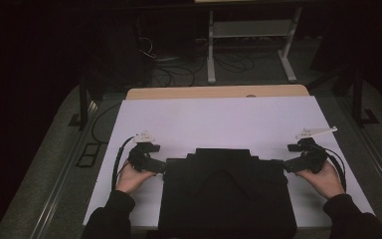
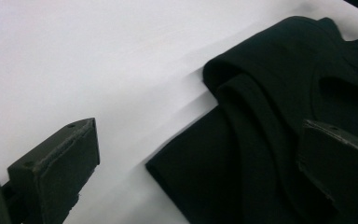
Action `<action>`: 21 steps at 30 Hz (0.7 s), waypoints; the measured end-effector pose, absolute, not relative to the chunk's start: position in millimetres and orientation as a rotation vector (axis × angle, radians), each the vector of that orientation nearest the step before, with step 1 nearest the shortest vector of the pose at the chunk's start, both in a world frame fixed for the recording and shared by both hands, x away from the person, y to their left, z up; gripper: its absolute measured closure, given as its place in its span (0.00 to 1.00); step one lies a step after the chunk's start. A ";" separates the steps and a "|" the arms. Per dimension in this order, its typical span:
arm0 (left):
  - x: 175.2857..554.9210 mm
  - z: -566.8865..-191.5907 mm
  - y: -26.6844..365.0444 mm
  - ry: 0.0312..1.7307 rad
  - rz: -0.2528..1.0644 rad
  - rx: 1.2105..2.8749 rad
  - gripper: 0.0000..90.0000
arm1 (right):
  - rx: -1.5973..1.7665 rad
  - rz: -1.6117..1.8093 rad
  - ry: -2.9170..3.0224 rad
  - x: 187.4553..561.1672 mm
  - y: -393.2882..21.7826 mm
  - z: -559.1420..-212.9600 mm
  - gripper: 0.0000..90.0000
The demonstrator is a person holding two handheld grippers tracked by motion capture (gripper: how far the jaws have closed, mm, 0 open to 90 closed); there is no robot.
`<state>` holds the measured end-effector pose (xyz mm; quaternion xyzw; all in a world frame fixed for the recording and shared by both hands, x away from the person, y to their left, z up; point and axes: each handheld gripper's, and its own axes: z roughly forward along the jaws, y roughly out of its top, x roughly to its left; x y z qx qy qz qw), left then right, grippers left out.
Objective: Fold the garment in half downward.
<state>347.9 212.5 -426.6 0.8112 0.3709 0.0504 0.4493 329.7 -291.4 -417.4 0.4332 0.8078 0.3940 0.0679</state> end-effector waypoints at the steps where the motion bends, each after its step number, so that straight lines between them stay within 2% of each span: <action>1: 348.8 -427.0 213.8 0.923 0.125 2.003 0.00 | 1.313 1.184 2.434 330.5 -292.9 -418.4 0.02; 12: 353.8 -432.1 217.1 0.946 0.128 2.007 0.00 | 1.351 1.175 2.454 336.3 -304.7 -427.1 0.14; 21: 357.7 -438.1 214.4 0.958 0.118 2.039 0.00 | 1.377 1.154 2.464 339.4 -309.5 -432.9 0.17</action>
